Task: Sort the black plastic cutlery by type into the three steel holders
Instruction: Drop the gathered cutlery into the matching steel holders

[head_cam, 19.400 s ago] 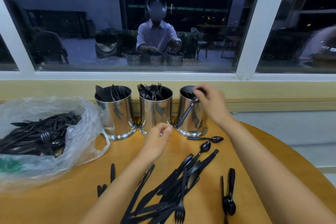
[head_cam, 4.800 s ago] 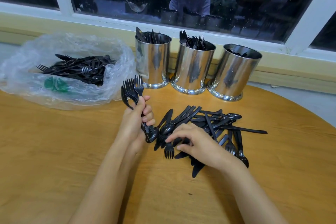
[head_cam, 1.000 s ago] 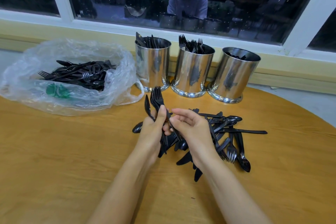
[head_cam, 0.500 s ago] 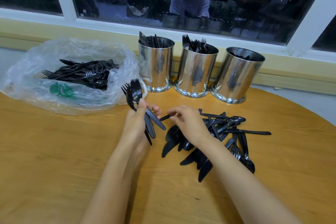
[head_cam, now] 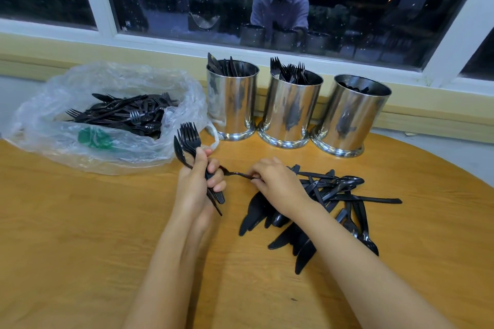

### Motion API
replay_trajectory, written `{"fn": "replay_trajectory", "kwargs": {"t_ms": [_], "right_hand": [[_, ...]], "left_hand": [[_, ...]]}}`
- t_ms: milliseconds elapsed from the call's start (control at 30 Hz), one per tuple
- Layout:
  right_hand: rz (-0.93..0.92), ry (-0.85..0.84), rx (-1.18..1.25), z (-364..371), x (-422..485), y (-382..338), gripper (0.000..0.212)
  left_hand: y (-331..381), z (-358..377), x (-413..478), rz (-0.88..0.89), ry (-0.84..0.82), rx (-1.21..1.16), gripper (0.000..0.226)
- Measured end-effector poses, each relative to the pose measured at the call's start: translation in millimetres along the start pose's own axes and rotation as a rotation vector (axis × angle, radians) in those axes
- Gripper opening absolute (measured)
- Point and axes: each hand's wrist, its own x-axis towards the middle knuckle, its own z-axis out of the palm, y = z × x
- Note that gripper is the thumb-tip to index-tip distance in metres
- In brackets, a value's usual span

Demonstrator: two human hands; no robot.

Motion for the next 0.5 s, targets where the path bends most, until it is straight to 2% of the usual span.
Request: {"fn": "replay_trajectory", "kwargs": {"t_ms": [167,267,367,500], "right_hand": [[0.318,0.151,0.574,-33,-32,-7,0.005],[0.407,0.192,0.811,-54,-60,-12,0.007],[0.403,0.271,0.895,-67,-87,-16,0.004],[0.358,0.403,0.845,-73,-113,-24,0.005]], "left_hand": [[-8,4,-4,-0.064,-0.015,-0.016,0.024],[-17,12,-13,-0.152,-0.057,-0.034,0.024],[-24,23,-27,-0.192,-0.099,-0.022,0.026],[-36,39,-57,-0.205,-0.099,0.11,0.041]]}}
